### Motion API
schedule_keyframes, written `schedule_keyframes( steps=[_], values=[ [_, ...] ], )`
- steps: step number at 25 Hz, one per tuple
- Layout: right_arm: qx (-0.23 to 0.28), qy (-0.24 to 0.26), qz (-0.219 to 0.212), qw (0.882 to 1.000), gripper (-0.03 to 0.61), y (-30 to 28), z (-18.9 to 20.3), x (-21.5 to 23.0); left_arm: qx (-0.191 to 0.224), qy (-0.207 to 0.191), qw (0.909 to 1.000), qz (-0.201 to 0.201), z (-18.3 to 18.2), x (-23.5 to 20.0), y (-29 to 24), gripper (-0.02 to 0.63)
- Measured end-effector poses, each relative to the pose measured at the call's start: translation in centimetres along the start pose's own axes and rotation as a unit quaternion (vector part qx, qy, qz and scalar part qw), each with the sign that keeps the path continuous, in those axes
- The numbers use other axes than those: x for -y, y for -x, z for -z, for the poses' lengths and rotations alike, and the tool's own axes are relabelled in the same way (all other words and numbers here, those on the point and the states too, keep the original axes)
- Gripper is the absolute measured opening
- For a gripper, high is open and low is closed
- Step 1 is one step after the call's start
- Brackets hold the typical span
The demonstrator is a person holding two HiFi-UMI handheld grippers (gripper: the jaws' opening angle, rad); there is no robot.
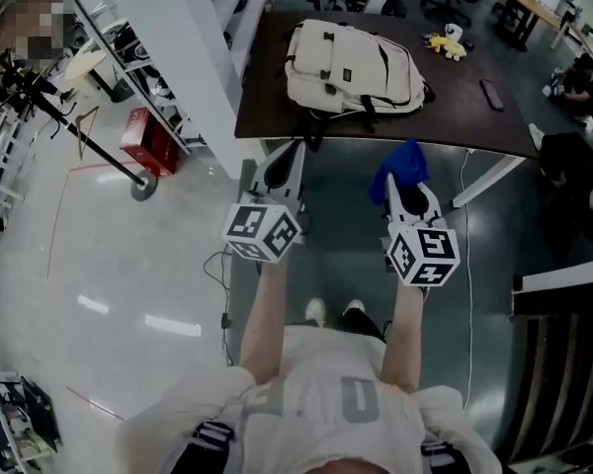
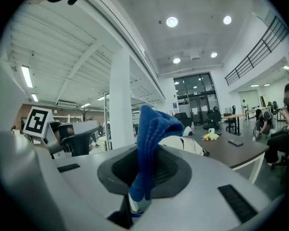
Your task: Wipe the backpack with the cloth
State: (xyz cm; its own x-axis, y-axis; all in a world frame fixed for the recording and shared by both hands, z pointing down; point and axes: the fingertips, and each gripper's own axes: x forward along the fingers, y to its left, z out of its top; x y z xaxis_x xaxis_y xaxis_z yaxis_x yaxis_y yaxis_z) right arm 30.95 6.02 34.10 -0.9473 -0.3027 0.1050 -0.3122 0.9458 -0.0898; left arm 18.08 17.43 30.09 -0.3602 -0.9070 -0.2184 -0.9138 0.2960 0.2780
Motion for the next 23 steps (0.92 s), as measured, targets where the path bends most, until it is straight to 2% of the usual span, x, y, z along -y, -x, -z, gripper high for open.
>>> schedule_keyframes(
  steps=[3,8,13,18,23],
  values=[
    [-0.002,0.02,0.006,1.0,0.043,1.2,-0.8,0.4,0.0,-0.017,0.9999,-0.001,-0.4,1.9,1.0,0.005],
    [0.006,0.009,-0.007,1.0,0.041,3.4,-1.3,0.7,-0.009,-0.038,0.9992,0.003,-0.4,4.9,2.1,0.005],
    [0.012,0.004,-0.026,1.0,0.041,4.1,-1.5,-0.2,0.008,-0.065,0.9978,-0.007,-2.5,5.8,3.9,0.005],
    [0.016,0.012,-0.044,0.999,0.041,4.7,-2.0,-1.2,0.014,-0.065,0.9973,-0.029,-2.9,5.4,4.8,0.005],
    [0.026,0.015,-0.05,0.998,0.041,5.6,-2.6,-1.5,0.046,-0.059,0.997,-0.021,-4.9,6.1,5.4,0.005]
  ],
)
